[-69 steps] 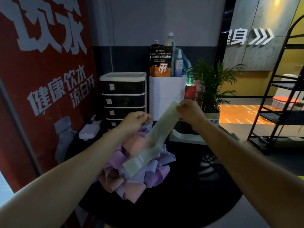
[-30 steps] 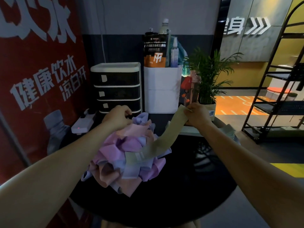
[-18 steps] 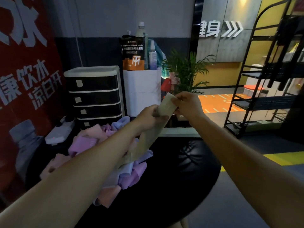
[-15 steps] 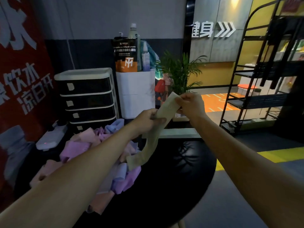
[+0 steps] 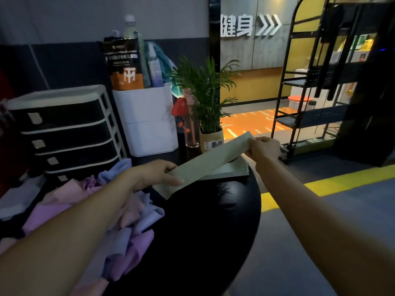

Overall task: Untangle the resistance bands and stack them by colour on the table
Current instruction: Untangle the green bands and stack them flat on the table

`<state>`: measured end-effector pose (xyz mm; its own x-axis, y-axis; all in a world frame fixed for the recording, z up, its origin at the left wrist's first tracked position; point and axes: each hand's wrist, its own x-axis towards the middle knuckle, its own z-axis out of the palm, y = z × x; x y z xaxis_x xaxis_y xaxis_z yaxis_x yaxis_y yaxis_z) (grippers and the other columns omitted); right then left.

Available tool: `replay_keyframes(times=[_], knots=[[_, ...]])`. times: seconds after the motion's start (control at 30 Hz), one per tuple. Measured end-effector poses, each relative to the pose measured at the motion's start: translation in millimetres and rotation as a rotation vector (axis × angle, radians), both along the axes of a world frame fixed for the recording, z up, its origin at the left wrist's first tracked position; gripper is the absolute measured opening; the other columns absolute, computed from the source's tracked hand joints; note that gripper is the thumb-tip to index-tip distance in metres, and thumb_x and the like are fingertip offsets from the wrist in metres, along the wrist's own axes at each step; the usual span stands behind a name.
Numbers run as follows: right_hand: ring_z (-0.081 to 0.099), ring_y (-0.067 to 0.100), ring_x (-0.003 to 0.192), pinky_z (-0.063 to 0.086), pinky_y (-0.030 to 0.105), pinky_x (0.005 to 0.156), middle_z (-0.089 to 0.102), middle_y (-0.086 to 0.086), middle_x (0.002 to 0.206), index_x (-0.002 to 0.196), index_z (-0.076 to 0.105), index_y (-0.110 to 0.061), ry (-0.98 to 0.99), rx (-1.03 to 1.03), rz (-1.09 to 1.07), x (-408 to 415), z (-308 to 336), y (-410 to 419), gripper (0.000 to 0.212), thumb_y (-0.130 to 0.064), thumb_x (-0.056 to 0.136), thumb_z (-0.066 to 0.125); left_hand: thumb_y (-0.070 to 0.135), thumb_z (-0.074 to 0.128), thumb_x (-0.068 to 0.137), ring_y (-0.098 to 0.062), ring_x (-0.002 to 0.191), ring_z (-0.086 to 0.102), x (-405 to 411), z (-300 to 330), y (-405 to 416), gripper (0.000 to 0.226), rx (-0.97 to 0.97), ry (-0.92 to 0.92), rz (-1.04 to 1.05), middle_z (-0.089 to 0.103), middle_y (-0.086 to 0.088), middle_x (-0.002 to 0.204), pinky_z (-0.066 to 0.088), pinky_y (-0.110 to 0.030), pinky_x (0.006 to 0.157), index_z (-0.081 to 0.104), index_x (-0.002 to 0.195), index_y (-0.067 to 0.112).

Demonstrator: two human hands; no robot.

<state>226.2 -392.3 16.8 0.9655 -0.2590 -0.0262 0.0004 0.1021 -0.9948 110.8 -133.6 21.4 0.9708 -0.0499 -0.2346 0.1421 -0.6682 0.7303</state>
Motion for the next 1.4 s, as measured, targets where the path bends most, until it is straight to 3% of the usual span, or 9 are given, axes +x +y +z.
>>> replay_keyframes(times=[0.17, 0.3, 0.47, 0.63, 0.83, 1.1, 1.23, 1.33, 1.4], knots=[[0.063, 0.022, 0.066, 0.058, 0.045, 0.077, 0.062, 0.009, 0.071, 0.067, 0.059, -0.013, 0.054, -0.091, -0.003, 23.7, -26.9, -2.3, 0.018, -0.009, 0.085, 0.059, 0.001, 0.063, 0.085, -0.014, 0.083, 0.059, 20.5, -9.3, 22.0, 0.017, -0.275, 0.092, 0.253, 0.063, -0.003, 0.094, 0.049, -0.026, 0.072, 0.061, 0.093, 0.016], [0.065, 0.03, 0.084, 0.055, 0.046, 0.084, 0.062, 0.007, 0.076, 0.079, 0.064, -0.009, 0.048, -0.244, 0.0, 42.3, -39.9, 0.6, 0.009, -0.016, 0.085, 0.063, -0.008, 0.058, 0.085, -0.013, 0.066, 0.057, 39.3, -16.6, 34.4, 0.018, -0.471, -0.128, 0.57, 0.057, -0.008, 0.078, 0.05, -0.016, 0.045, 0.055, 0.077, 0.007], [0.061, 0.028, 0.092, 0.05, 0.038, 0.081, 0.067, 0.012, 0.098, 0.097, 0.068, -0.008, -0.002, -0.526, 0.037, 53.4, -48.5, 8.5, 0.015, -0.017, 0.086, 0.062, -0.004, 0.066, 0.081, -0.019, 0.071, 0.055, 61.7, -29.9, 39.6, 0.019, -0.26, -0.29, 0.621, 0.055, -0.007, 0.073, 0.05, -0.012, 0.045, 0.053, 0.073, 0.007], [0.061, 0.029, 0.093, 0.05, 0.038, 0.076, 0.067, 0.011, 0.1, 0.095, 0.065, -0.011, -0.061, -0.72, 0.056, 60.6, -59.0, 14.9, 0.011, -0.016, 0.087, 0.06, 0.008, 0.076, 0.076, -0.028, 0.086, 0.062, 74.4, -48.4, 46.6, 0.015, 0.045, -0.304, 0.57, 0.061, -0.009, 0.076, 0.053, -0.036, 0.084, 0.061, 0.074, 0.01], [0.058, 0.032, 0.093, 0.045, 0.034, 0.075, 0.064, 0.016, 0.101, 0.091, 0.068, -0.003, -0.13, -0.879, 0.008, 64.0, -75.0, 11.8, 0.015, -0.011, 0.085, 0.057, 0.007, 0.073, 0.077, -0.017, 0.082, 0.055, 75.7, -59.7, 42.8, 0.016, 0.23, -0.404, 0.544, 0.06, -0.005, 0.082, 0.036, -0.02, 0.074, 0.065, 0.09, 0.005], [0.043, 0.035, 0.112, 0.038, 0.039, 0.091, 0.047, 0.017, 0.12, 0.114, 0.058, -0.008, -0.155, -1.195, 0.004, 54.9, -75.7, 14.8, 0.028, -0.01, 0.087, 0.052, 0.02, 0.07, 0.082, -0.024, 0.096, 0.062, 80.4, -70.1, 54.3, 0.01, 0.324, -0.427, 0.405, 0.067, -0.005, 0.1, 0.048, -0.035, 0.091, 0.065, 0.089, 0.015], [0.033, 0.029, 0.122, 0.032, 0.034, 0.097, 0.04, 0.009, 0.133, 0.132, 0.047, -0.016, -0.385, -1.333, 0.364, 38.6, -56.0, 35.7, 0.048, -0.028, 0.088, 0.06, 0.036, 0.072, 0.078, -0.02, 0.111, 0.054, 79.0, -59.5, 52.9, 0.045, 0.374, -0.374, 0.196, 0.056, -0.006, 0.12, 0.04, -0.024, 0.092, 0.061, 0.115, 0.013], [0.027, 0.03, 0.133, 0.028, 0.041, 0.108, 0.03, 0.005, 0.145, 0.143, 0.034, -0.024, -0.325, -1.392, 0.755, 34.7, -56.8, 59.1, 0.072, -0.044, 0.081, 0.066, 0.039, 0.078, 0.071, -0.019, 0.126, 0.042, 76.1, -57.0, 51.6, 0.076, 0.483, -0.195, 0.032, 0.042, -0.005, 0.138, 0.031, -0.022, 0.101, 0.045, 0.136, 0.014], [0.026, 0.031, 0.134, 0.028, 0.043, 0.11, 0.028, 0.004, 0.147, 0.145, 0.029, -0.027, -0.253, -1.428, 0.84, 38.3, -62.5, 69.6, 0.079, -0.048, 0.079, 0.067, 0.036, 0.078, 0.072, -0.021, 0.132, 0.038, 75.4, -59.6, 52.3, 0.083, 0.507, -0.11, 0.007, 0.037, -0.004, 0.144, 0.028, -0.023, 0.105, 0.038, 0.141, 0.014]])
